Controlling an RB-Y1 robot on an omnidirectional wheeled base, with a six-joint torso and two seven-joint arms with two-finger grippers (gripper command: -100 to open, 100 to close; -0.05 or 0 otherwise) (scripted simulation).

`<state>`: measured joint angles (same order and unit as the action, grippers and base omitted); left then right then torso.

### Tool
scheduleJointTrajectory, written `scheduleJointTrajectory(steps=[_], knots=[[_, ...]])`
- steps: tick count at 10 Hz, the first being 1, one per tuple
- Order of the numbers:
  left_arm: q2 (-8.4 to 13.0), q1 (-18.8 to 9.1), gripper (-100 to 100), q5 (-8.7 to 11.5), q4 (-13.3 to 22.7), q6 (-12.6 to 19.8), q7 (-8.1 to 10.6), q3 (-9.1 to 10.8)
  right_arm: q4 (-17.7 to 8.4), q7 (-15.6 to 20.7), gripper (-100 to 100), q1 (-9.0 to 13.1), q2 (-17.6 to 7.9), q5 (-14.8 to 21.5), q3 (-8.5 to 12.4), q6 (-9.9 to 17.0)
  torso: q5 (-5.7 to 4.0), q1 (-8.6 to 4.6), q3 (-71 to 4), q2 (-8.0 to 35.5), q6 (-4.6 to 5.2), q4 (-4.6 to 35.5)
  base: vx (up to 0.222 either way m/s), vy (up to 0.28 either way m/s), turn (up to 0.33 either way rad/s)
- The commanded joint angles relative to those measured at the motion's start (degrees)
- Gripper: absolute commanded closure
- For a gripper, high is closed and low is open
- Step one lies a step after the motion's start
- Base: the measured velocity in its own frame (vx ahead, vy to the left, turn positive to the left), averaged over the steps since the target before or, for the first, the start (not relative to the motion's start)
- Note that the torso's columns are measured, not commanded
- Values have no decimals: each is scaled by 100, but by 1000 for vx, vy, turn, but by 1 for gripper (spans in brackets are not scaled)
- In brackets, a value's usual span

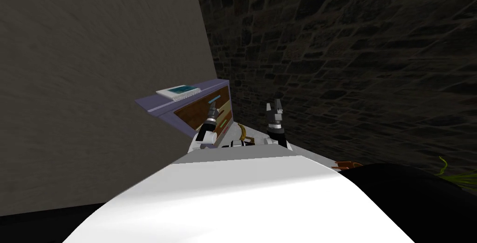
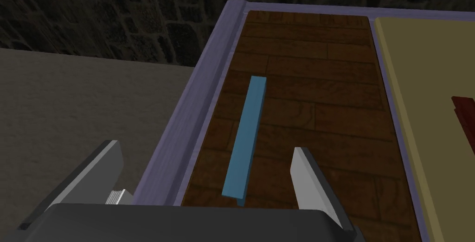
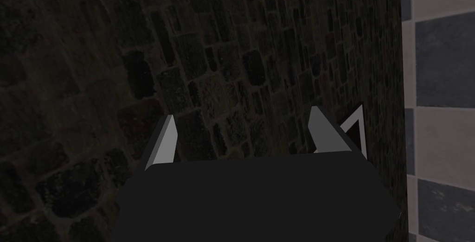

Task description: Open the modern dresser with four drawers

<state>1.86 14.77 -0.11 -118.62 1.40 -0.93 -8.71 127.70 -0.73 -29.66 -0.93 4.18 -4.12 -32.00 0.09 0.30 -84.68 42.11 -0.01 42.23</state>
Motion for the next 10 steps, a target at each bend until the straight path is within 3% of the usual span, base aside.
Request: scheduleJointTrajectory(steps=[1,4,5,7,8,10], knots=[[363,-9,-100,-4,45,-16,-3,2,0,0,0,0,0,0,0,0,-5,-16,5,8,1,3,17,26,0],[695,-20,-100,4,108,-43,5,15,0,0,0,0,0,0,0,0,-11,-35,14,21,1,6,14,24,1],[599,-38,-100,23,199,-117,25,44,0,0,0,0,0,0,0,0,-10,-32,13,20,1,6,35,99,10],[746,-57,-100,44,294,-192,46,74,0,0,0,-1,-1,0,1,0,-2,-7,3,4,0,2,77,149,3],[475,-64,-100,56,314,-238,58,89,0,0,0,-1,-2,0,2,0,-3,-6,1,2,0,1,82,157,4],[252,-65,-100,60,314,-252,62,93,0,0,0,-1,-1,0,1,0,-15,-54,14,22,2,7,36,64,-8]])
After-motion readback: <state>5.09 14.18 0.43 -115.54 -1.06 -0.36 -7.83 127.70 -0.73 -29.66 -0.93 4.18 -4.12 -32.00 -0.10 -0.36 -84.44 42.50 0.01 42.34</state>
